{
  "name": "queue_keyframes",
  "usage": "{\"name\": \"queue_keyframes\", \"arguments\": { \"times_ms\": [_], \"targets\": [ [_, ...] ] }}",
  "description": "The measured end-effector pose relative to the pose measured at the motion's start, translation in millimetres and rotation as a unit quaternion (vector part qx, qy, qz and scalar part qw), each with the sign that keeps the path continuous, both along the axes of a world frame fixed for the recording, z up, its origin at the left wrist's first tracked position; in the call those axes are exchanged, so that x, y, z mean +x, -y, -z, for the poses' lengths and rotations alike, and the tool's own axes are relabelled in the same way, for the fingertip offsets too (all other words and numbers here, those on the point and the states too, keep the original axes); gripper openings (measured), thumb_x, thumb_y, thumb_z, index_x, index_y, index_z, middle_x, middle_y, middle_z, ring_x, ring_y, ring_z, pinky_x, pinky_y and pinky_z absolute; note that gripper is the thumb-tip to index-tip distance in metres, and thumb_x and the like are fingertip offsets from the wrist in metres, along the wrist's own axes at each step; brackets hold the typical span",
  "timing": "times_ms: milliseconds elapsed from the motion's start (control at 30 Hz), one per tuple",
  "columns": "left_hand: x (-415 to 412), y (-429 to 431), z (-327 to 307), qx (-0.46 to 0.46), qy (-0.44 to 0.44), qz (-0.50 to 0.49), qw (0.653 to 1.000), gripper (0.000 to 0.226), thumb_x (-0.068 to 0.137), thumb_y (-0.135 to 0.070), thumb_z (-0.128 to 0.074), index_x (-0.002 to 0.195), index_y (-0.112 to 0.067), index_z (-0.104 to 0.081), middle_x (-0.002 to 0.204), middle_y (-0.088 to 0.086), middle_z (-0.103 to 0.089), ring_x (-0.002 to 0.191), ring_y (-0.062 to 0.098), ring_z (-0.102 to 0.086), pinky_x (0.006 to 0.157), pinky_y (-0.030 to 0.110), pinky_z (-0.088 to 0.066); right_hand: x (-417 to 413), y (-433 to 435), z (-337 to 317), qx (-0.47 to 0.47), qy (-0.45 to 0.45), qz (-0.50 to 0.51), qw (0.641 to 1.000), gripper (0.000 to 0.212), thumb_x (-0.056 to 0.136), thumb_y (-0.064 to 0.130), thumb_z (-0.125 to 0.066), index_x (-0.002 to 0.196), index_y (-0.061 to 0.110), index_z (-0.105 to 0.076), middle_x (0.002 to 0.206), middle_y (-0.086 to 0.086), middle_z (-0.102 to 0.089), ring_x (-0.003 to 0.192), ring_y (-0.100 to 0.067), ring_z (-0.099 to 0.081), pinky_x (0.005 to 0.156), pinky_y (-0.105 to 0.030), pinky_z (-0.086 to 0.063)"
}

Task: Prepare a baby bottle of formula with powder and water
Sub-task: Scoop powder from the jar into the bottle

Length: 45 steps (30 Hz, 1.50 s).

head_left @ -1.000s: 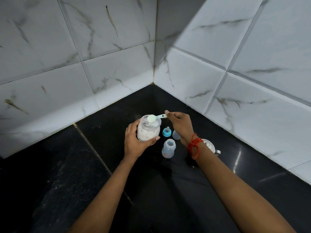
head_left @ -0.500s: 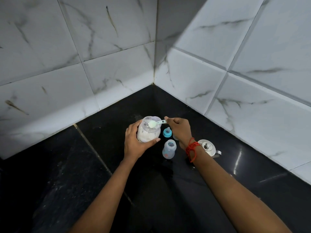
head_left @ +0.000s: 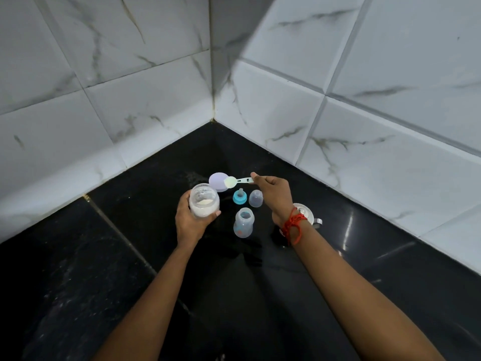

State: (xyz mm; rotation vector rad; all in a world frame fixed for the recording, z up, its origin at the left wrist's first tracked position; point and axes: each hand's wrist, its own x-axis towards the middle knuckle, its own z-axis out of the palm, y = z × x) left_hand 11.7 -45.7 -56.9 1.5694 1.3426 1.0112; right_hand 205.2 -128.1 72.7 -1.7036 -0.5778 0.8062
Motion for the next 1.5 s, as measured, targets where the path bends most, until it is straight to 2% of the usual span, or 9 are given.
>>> {"name": "queue_keyframes", "arguments": {
  "times_ms": [100,233,433,533,667,867,1033,1267,1500],
  "targets": [
    [-1.0,3.6,2.9,0.004,0.010,-0.002,1.000,0.096,0.056,-0.036,-0.099,0.139,-0.027,-0.053,0.137,-0.004,-0.064,0.125,0.016,-0.061,0.109,0.045,-0.051,1.2,7.8,6.1,-0.003,-0.003,0.011,1.000,0.036,0.090,0.037,-0.072,0.086,0.001,-0.077,0.073,-0.010,-0.055,0.071,-0.019,-0.047,0.066,-0.030,-0.042],
    [-6.8,21.9,3.6,0.034,-0.024,-0.073,0.996,0.098,0.063,-0.034,-0.099,0.146,-0.019,-0.048,0.149,0.002,-0.051,0.138,0.023,-0.049,0.114,0.048,-0.046,0.2,18.3,8.4,-0.005,-0.007,0.012,1.000,0.036,0.091,0.035,-0.071,0.086,0.000,-0.076,0.065,-0.008,-0.046,0.056,-0.010,-0.038,0.053,-0.023,-0.036],
    [-0.2,83.8,7.5,0.087,-0.002,-0.022,0.996,0.056,0.075,-0.030,-0.093,0.121,-0.023,-0.062,0.117,-0.006,-0.061,0.102,0.015,-0.063,0.084,0.039,-0.058,-0.5,33.3,10.8,-0.004,-0.021,0.014,1.000,0.040,0.092,0.034,-0.071,0.093,-0.005,-0.074,0.052,0.005,-0.045,0.050,-0.005,-0.037,0.047,-0.015,-0.035],
    [15.2,88.6,11.3,0.027,-0.028,0.070,0.997,0.069,0.073,-0.034,-0.094,0.132,-0.025,-0.060,0.124,-0.009,-0.063,0.107,0.006,-0.062,0.086,0.031,-0.057,-2.8,43.5,9.0,-0.004,-0.030,0.012,0.999,0.030,0.093,0.032,-0.070,0.097,0.003,-0.077,0.044,0.018,-0.048,0.043,-0.002,-0.041,0.047,-0.014,-0.034],
    [37.8,73.5,13.7,-0.049,-0.055,0.156,0.985,0.103,0.068,-0.044,-0.089,0.156,-0.021,-0.042,0.151,-0.002,-0.055,0.137,0.011,-0.052,0.112,0.035,-0.046,-1.3,59.7,5.7,-0.002,-0.031,0.025,0.999,0.026,0.093,0.030,-0.070,0.098,0.006,-0.078,0.045,0.018,-0.054,0.037,0.004,-0.046,0.051,-0.015,-0.035],
    [50.7,63.6,12.7,-0.054,-0.050,0.165,0.984,0.046,0.076,-0.022,-0.092,0.115,-0.025,-0.068,0.115,-0.009,-0.072,0.107,0.010,-0.067,0.100,0.034,-0.055,9.6,80.1,1.9,0.014,-0.024,0.047,0.999,0.018,0.094,0.024,-0.069,0.092,0.008,-0.077,0.039,0.017,-0.049,0.035,0.003,-0.044,0.043,-0.010,-0.034],
    [46.3,64.5,7.2,-0.027,0.003,0.134,0.991,0.047,0.072,-0.019,-0.095,0.111,-0.021,-0.071,0.111,-0.008,-0.074,0.104,0.007,-0.069,0.092,0.028,-0.056,17.1,81.3,7.1,0.015,-0.001,0.060,0.998,0.020,0.090,0.031,-0.073,0.074,0.020,-0.079,0.051,0.002,-0.039,0.050,-0.012,-0.033,0.051,-0.027,-0.030],
    [51.2,56.9,-9.4,0.029,0.031,0.123,0.991,0.054,0.065,-0.031,-0.097,0.111,-0.021,-0.071,0.108,-0.007,-0.074,0.099,0.011,-0.071,0.085,0.029,-0.059,10.0,78.6,5.3,0.026,0.035,0.041,0.998,0.019,0.093,0.024,-0.070,0.083,0.009,-0.078,0.042,0.015,-0.041,0.035,0.000,-0.033,0.039,-0.013,-0.029],
    [51.3,52.1,-12.7,0.038,0.049,0.109,0.992,0.065,0.059,-0.048,-0.094,0.112,-0.020,-0.070,0.110,-0.005,-0.073,0.099,0.012,-0.071,0.086,0.033,-0.061,11.5,77.1,6.5,0.001,0.157,0.027,0.987,0.019,0.091,0.032,-0.071,0.078,0.019,-0.078,0.052,0.015,-0.055,0.047,-0.002,-0.047,0.055,-0.021,-0.037]
  ]
}}
